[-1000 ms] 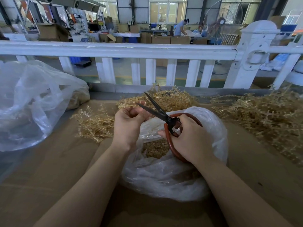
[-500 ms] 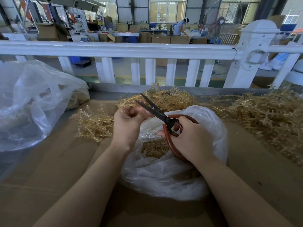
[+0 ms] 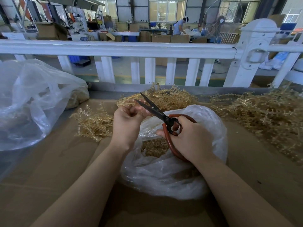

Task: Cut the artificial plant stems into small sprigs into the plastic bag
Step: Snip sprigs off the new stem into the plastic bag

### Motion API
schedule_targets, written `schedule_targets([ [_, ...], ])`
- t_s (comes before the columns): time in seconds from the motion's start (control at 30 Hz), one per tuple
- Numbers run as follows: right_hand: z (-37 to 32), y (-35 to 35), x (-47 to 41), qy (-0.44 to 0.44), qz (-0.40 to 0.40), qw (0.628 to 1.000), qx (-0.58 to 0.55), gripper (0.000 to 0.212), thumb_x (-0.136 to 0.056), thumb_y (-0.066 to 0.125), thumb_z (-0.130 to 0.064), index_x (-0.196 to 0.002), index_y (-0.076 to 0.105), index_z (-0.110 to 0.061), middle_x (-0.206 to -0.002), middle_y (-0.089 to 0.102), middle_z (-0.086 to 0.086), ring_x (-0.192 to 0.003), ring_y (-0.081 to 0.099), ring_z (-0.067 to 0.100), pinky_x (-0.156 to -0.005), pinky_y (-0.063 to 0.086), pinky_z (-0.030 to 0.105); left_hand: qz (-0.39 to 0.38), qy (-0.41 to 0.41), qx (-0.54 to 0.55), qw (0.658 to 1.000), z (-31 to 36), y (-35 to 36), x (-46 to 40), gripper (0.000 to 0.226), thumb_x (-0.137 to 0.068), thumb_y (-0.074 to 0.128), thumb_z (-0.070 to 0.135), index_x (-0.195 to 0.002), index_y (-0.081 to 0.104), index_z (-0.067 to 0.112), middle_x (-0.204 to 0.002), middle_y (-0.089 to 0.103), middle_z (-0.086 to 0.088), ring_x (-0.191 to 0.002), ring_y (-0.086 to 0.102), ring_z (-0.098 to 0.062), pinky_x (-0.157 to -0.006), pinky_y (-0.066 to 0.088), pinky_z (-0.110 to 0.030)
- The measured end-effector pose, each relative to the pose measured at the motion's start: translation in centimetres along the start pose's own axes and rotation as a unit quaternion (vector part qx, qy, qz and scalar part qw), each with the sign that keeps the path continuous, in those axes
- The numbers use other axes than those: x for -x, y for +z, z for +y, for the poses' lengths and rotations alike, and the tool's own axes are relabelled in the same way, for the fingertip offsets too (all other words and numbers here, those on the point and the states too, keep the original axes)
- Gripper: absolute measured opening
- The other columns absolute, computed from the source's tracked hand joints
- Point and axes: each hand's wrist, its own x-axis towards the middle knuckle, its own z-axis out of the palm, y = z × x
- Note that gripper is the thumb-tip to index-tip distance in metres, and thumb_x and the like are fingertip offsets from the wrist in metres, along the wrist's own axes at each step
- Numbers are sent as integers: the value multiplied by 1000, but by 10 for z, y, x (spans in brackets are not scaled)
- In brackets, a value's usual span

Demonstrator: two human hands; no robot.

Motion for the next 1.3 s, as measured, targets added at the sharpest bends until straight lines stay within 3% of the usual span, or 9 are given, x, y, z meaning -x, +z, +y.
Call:
schedule_targets([
  [0.27,0,-2,1,-2,8,1000,13,56,-69,50,-90,-75,51,-34,-62,48,-23,-56,48,-7,-51,27,10,-3,3,-11,1000,0,1,0,18,-91,62,-7,-98,55,-22,-98,70,-29,-89,73,-24,-87,57,-30],
  [0.57,-1,-2,1,-1,-1,1000,7,58,-68,46,-93,-75,51,-35,-61,49,-24,-56,48,-8,-51,28,11,0,1,-5,1000,0,1,0,18,-90,62,-10,-100,54,-23,-100,69,-30,-91,72,-26,-90,57,-34],
  [0.87,-1,-3,0,-2,-14,1000,0,60,-68,44,-93,-85,57,-37,-66,50,-28,-59,49,-10,-53,28,7,-6,6,15,1000,-2,1,-1,12,-89,63,-10,-93,55,-19,-88,72,-15,-90,71,-27,-90,57,-36],
  [1.17,-2,-4,2,-6,-5,1000,11,52,-70,56,-87,-66,39,-38,-57,45,-23,-52,46,-7,-48,24,8,-2,4,22,1000,-4,0,-2,9,-89,62,-12,-93,55,-15,-89,71,-14,-90,72,-26,-91,57,-39],
  [1.3,-3,-5,1,-3,-4,1000,11,55,-69,54,-88,-64,38,-36,-55,45,-22,-50,46,-6,-48,23,9,3,4,22,1000,-4,-1,-2,11,-88,64,-10,-91,56,-17,-85,72,-13,-88,72,-24,-86,57,-33],
])
